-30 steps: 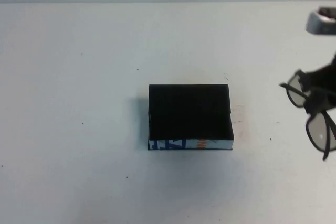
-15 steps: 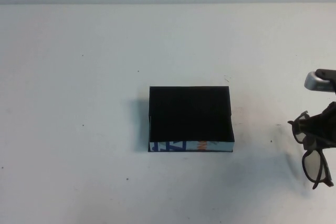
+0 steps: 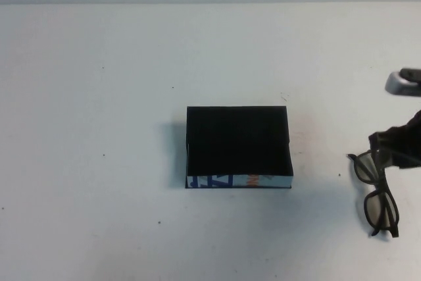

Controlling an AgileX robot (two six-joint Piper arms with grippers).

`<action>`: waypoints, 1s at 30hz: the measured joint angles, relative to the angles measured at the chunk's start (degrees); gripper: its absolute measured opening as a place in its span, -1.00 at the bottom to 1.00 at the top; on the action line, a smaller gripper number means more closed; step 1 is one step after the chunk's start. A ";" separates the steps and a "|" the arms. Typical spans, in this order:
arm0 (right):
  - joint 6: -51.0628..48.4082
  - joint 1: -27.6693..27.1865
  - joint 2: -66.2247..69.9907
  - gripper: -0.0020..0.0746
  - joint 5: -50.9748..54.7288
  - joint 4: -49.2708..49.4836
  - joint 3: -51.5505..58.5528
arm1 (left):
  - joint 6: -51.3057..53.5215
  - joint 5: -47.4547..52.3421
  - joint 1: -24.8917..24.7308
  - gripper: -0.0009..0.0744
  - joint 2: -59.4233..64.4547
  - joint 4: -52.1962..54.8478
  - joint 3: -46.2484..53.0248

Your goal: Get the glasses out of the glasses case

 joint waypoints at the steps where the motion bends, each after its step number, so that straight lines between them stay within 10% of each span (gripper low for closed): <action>1: 0.00 0.00 -2.31 -0.22 0.34 0.00 -0.12 | 0.00 0.00 0.00 -0.99 0.00 0.00 0.00; 16: -1.21 -0.09 -53.14 -0.75 6.86 -7.77 2.22 | 0.00 0.00 0.00 -0.99 0.00 0.00 0.00; 30: 0.47 -0.09 -87.26 -0.99 -28.75 -7.29 48.14 | 0.00 0.00 0.00 -0.99 0.00 0.00 0.00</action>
